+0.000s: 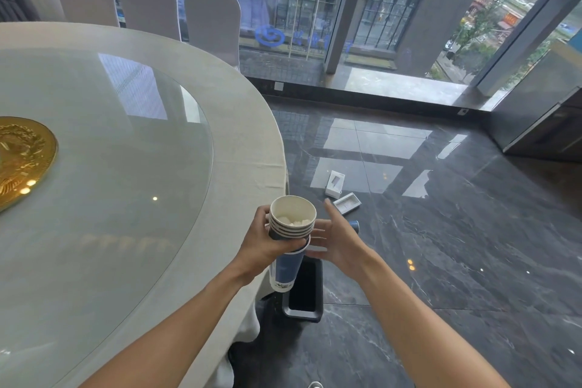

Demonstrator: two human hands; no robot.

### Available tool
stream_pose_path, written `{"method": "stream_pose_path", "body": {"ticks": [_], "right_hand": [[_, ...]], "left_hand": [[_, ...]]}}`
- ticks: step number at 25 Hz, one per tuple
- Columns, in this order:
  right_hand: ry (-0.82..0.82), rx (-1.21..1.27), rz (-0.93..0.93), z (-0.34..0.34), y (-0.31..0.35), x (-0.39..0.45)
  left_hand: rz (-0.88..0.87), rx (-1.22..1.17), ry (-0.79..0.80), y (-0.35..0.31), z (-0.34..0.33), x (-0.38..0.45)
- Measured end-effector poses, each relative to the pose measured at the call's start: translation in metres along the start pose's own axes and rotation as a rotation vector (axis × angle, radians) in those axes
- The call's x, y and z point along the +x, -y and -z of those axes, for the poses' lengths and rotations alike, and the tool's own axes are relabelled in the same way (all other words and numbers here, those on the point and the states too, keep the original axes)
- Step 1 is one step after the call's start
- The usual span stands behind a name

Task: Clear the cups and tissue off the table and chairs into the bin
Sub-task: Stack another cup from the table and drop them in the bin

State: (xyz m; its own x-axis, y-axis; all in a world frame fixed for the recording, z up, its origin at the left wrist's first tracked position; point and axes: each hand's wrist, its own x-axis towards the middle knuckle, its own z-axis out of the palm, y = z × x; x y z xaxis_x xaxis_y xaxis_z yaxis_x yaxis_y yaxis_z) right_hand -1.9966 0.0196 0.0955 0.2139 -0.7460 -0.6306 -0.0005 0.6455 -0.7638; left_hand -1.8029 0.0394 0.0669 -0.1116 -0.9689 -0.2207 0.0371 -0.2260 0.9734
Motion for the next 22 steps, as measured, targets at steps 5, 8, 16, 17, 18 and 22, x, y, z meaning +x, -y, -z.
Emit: {"method": "stream_pose_path", "body": {"ticks": [5,8,16,17,18,22], "right_hand": [[0.054,-0.064,0.016,0.024,0.006,-0.007],[-0.020,-0.067,0.034,0.047,-0.001,0.006],[-0.092,-0.109,-0.008,0.137,-0.022,0.071],[-0.090,-0.144,-0.025,0.147,-0.027,0.083],[-0.091,-0.174,-0.041,0.156,-0.036,0.094],[-0.050,-0.317,-0.112,0.182,-0.086,0.151]], "left_hand": [[0.060,0.038,0.069,0.017,-0.027,0.012],[0.109,0.023,0.138,0.023,-0.046,0.025],[0.358,0.097,-0.318,0.058,-0.131,0.072],[0.393,0.123,-0.350,0.070,-0.140,0.076],[0.431,0.128,-0.370,0.085,-0.148,0.080],[0.587,0.105,-0.464,0.159,-0.168,0.096]]}}
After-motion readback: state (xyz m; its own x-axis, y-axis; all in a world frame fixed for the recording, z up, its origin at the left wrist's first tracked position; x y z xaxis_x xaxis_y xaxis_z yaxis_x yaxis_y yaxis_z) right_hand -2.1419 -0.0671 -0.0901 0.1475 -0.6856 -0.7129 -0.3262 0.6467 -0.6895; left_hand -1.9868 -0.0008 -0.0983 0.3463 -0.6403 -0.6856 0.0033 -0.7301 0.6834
